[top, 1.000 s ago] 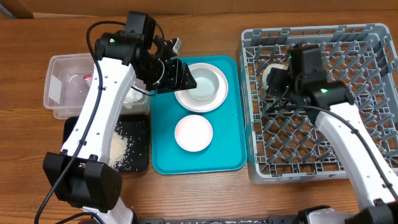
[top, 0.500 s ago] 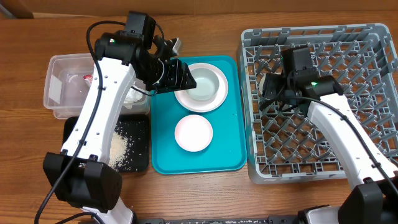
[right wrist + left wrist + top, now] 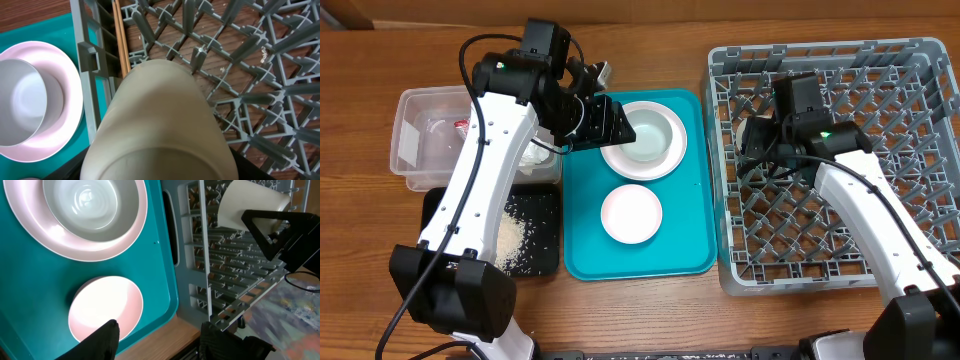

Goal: Sort waste into correct bins and load items into the dishwasher
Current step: 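Carry the cream cup with the right gripper over the gray rack, then lower the cup upright into the rack and open the right gripper, then reach the left gripper to the white bowl and grasp its rim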

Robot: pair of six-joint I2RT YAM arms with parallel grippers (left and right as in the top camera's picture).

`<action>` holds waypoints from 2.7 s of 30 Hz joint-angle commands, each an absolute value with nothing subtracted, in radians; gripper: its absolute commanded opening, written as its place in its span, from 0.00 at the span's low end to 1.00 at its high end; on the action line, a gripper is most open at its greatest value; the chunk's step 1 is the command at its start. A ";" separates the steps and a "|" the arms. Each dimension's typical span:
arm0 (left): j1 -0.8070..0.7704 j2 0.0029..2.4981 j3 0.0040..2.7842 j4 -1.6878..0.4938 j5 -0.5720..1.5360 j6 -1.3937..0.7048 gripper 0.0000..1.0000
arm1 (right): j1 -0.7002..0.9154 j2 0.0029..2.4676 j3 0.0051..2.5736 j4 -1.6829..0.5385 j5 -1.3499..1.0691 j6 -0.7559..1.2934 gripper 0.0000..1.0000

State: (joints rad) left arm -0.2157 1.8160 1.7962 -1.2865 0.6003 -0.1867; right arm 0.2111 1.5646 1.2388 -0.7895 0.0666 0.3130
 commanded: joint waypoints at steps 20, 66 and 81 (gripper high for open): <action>-0.211 1.811 1.805 -1.290 0.592 -0.179 0.55 | 0.214 1.587 1.262 -0.794 0.065 0.307 0.49; -0.226 1.811 1.803 -1.194 0.326 -0.304 0.47 | 0.196 1.559 1.538 -0.987 0.036 0.254 0.81; -0.323 1.926 1.802 -1.066 0.093 -0.398 0.47 | 0.195 1.537 1.544 -1.098 0.032 0.253 0.82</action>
State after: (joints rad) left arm -0.3145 1.8576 1.7958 -1.0798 0.1364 -0.3725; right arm 0.1970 1.5459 1.5257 -1.0958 0.0181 0.2604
